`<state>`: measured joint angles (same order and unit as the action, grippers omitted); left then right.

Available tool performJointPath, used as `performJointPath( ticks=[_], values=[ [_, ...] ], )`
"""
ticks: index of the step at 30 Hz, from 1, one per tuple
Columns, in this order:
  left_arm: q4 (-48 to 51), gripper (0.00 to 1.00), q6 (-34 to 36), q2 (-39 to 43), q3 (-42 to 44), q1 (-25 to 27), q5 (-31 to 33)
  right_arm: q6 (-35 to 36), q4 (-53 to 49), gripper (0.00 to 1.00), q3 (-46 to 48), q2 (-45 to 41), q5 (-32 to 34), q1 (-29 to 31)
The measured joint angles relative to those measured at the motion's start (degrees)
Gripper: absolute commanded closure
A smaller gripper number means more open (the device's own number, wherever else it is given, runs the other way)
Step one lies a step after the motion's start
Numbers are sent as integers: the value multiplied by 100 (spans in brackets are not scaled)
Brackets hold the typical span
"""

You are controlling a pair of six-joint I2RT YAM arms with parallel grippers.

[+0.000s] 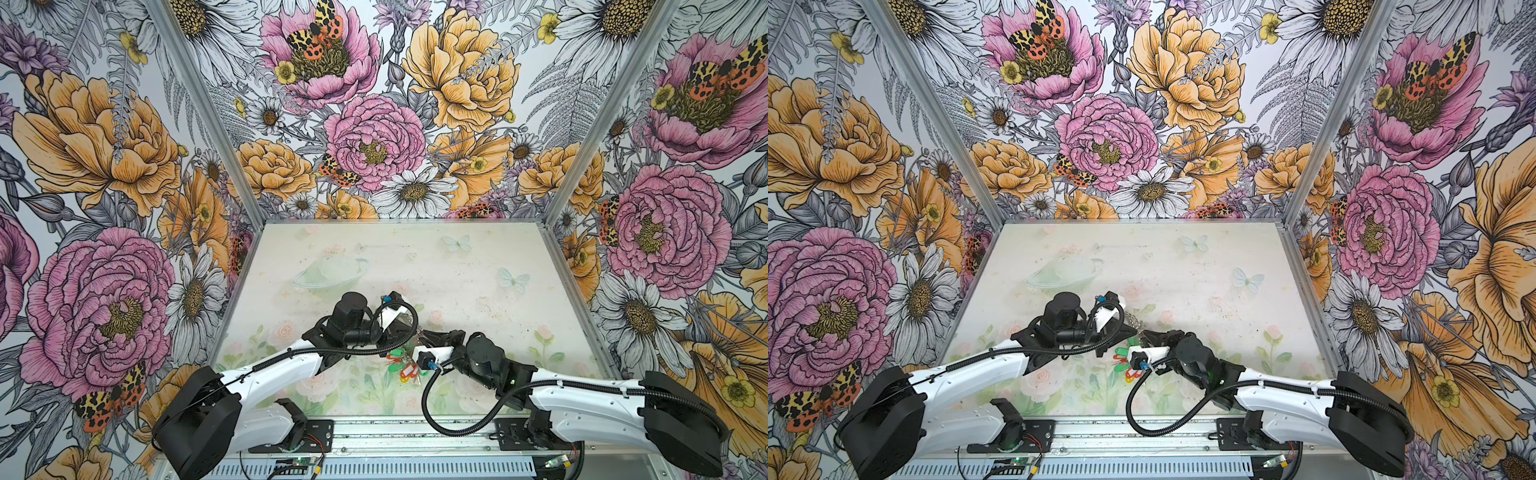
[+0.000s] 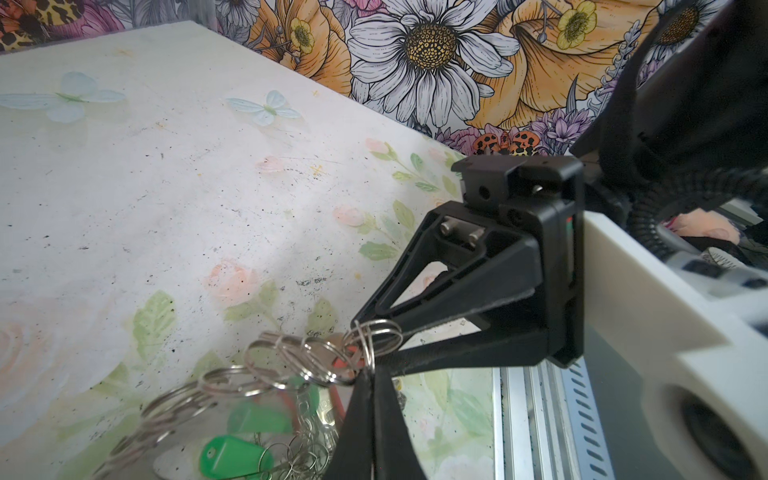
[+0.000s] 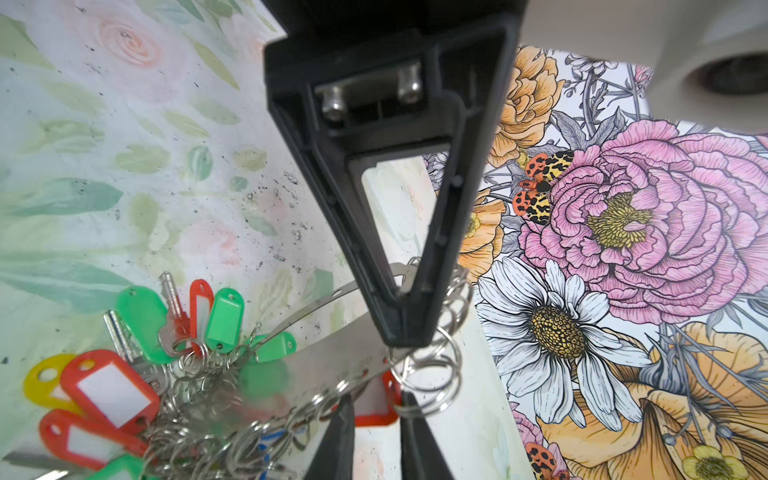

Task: Put the keys on the keyring

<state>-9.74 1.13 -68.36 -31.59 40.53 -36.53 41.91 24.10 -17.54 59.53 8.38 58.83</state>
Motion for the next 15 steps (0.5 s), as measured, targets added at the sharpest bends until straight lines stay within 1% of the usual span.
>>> performJointPath(
  ticks=[6,15],
  values=[
    [-101,100,76,0,0,11,-127,-378,-247,78,0,-446,-328,-199],
    [-118,100,186,0,0,11,-192,-894,-562,80,-9,-597,-647,-343]
  ],
)
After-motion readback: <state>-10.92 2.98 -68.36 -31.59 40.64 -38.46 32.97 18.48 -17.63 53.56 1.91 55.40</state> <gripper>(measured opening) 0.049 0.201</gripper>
